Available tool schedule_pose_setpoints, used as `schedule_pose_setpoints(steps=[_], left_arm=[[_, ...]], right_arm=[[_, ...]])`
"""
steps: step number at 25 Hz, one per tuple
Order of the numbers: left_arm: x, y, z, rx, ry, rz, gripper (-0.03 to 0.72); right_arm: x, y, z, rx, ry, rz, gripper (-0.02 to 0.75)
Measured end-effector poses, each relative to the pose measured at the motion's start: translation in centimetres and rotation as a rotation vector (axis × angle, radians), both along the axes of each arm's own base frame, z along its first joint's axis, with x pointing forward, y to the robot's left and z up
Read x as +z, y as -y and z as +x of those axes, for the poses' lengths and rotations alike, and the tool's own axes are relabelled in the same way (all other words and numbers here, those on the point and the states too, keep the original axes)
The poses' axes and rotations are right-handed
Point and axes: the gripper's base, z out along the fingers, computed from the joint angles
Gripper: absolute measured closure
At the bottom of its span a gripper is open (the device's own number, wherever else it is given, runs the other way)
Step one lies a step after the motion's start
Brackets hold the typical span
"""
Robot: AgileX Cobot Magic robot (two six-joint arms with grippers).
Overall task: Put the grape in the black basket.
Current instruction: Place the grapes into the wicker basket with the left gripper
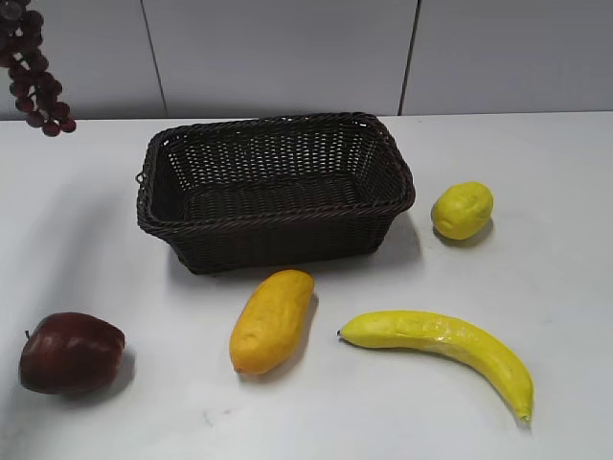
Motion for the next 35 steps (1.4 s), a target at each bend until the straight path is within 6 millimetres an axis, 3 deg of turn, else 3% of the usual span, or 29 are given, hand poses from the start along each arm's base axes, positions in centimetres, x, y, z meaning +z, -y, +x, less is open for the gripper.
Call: schedule_pose_setpoints(steps=[7,14,22,28,35], left_arm=[[1.6,5.5,-0.9,-0.169,0.14,-0.019,0.684],[1.0,11.3,-2.0,-0.34,0.137,-0.03,0.685],[-4.9,14.9,0.9,-0.389,-0.03,-0.027,0.686],[-9.8,16.3,2.9,-0.373,-0.187,-0.077,0.686],[-14.0,16.8,3.4,-0.365,-0.386,-0.058,0.686]], right_arm=[[0.0,0.0,0.0,0.0,0.0,0.0,0.238],[0.0,0.0,0.0,0.0,0.0,-0.001,0.238],[0.0,0.0,0.0,0.0,0.0,-0.001,0.238],[0.0,0.0,0.0,0.0,0.0,-0.001,0.238],[0.0,0.0,0.0,0.0,0.0,-0.001,0.238]])
